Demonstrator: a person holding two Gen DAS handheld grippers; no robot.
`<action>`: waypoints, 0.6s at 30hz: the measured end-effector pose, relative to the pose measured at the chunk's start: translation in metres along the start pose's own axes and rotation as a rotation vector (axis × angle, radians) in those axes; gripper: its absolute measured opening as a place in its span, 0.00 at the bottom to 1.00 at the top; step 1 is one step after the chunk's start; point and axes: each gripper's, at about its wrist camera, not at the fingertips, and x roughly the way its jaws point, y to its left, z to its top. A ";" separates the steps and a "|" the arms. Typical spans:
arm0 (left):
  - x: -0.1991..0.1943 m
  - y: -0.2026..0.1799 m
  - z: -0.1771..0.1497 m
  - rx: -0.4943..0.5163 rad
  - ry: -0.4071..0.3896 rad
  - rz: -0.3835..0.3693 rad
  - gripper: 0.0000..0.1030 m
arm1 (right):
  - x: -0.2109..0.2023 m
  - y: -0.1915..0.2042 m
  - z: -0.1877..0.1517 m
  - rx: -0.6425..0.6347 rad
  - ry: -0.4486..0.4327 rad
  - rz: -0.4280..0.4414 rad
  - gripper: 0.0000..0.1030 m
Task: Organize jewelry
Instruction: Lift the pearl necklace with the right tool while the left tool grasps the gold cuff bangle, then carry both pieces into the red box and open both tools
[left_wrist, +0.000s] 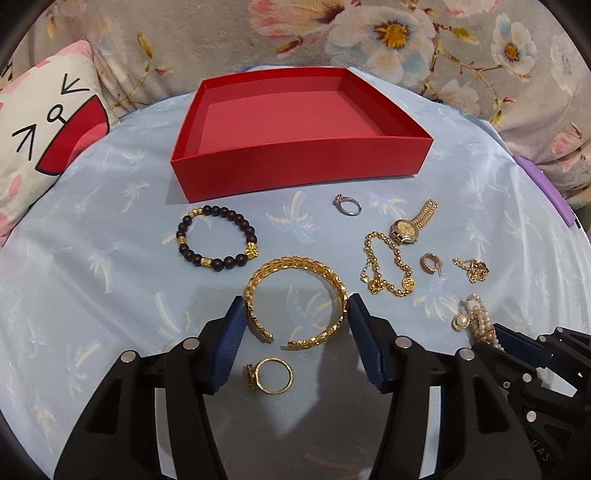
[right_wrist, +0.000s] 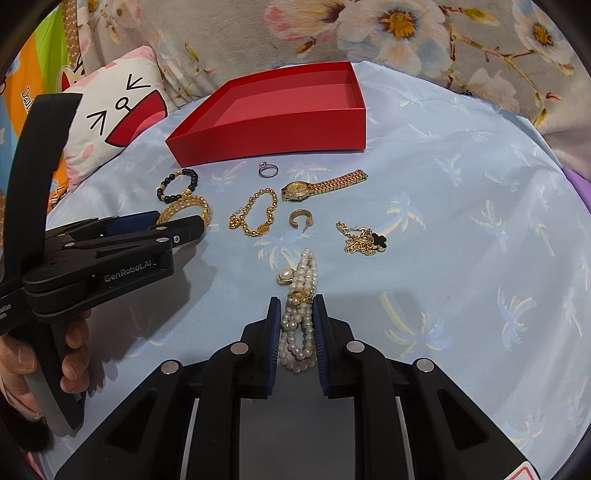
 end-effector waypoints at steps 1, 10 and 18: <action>-0.003 -0.001 -0.001 0.008 -0.010 0.000 0.53 | 0.000 0.000 0.000 0.000 -0.003 0.002 0.16; -0.047 0.010 0.025 0.011 -0.100 -0.032 0.53 | -0.026 0.010 0.033 -0.034 -0.077 0.055 0.15; -0.054 0.038 0.109 0.002 -0.197 0.007 0.53 | -0.030 0.014 0.149 -0.094 -0.157 0.030 0.15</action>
